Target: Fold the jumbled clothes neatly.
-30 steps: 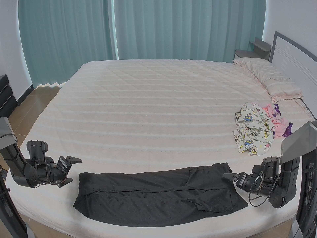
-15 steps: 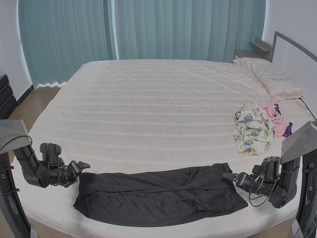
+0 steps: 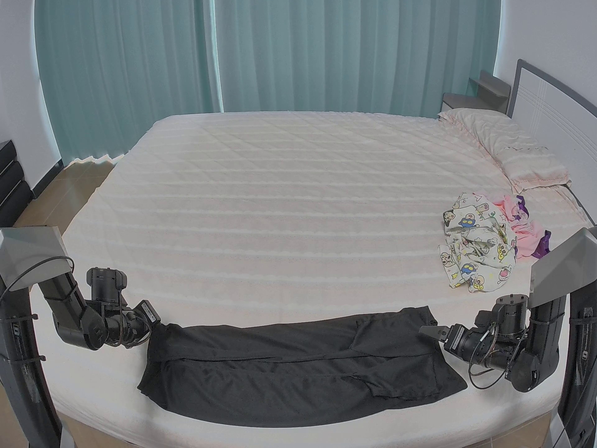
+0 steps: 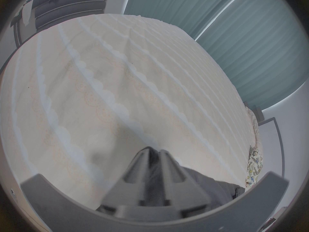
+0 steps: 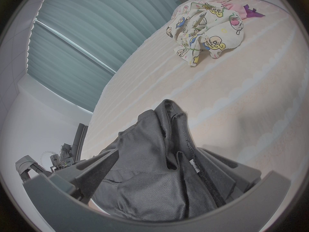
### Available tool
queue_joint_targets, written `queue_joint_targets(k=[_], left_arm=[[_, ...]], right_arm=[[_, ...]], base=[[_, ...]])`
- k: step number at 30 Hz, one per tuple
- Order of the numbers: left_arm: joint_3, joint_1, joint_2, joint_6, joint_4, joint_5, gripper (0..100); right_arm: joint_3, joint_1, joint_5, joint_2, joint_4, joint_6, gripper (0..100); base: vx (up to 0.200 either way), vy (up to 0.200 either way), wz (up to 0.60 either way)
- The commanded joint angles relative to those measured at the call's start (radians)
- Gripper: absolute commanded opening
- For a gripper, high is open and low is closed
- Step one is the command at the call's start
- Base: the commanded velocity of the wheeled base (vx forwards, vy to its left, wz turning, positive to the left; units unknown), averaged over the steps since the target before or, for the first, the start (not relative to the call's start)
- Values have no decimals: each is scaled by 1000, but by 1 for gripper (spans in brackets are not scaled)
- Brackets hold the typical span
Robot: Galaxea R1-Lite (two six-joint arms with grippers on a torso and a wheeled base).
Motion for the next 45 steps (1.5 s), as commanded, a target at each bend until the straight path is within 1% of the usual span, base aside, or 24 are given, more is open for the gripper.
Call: queue_joint_targets(k=[1,13,23,24,30,31,32,35,36,37,39,40,43,45], left_arm=[[-16,8,11,-2,0,3,0],[-16,26,-73,-14,-7,1,0],[-37,49,-41,-10,-2,-10,0],[-37,49,-41,-10,-2,-10,100],[-93,54,23,-14,1,-11,100],[-93,54,23,-14,1,-11,100],[-82,80,17,-13,4,-17,100],[-50,98,-9,-13,3,-53,100],[-11,118,-44,-13,1,-85,100],[-7,119,-47,-13,1,-88,100],[79,130,-113,-13,-5,-171,100],[115,130,-133,-14,-7,-189,100],[173,129,-164,-14,-7,-203,100],[208,129,-173,-13,-7,-205,100]], right_arm=[[0,2,0,2,-15,0,100],[2,2,-1,2,-15,0,100],[11,4,-1,-1,-15,0,100],[11,4,-1,-1,-15,0,100],[12,4,-1,0,-15,0,100],[12,4,-1,0,-15,0,100],[14,4,-1,0,-15,0,100],[14,4,0,2,-15,0,100],[14,4,0,2,-15,0,100],[14,4,0,0,-15,0,100],[14,4,0,2,-15,0,100],[15,5,-1,2,-15,0,100],[19,5,0,2,-15,0,100],[20,5,0,2,-15,0,100]], base=[[0,0,0],[0,0,0],[0,0,0],[0,0,0],[0,0,0],[0,0,0],[0,0,0],[0,0,0],[0,0,0],[0,0,0],[0,0,0],[0,0,0],[0,0,0],[-200,0,0]])
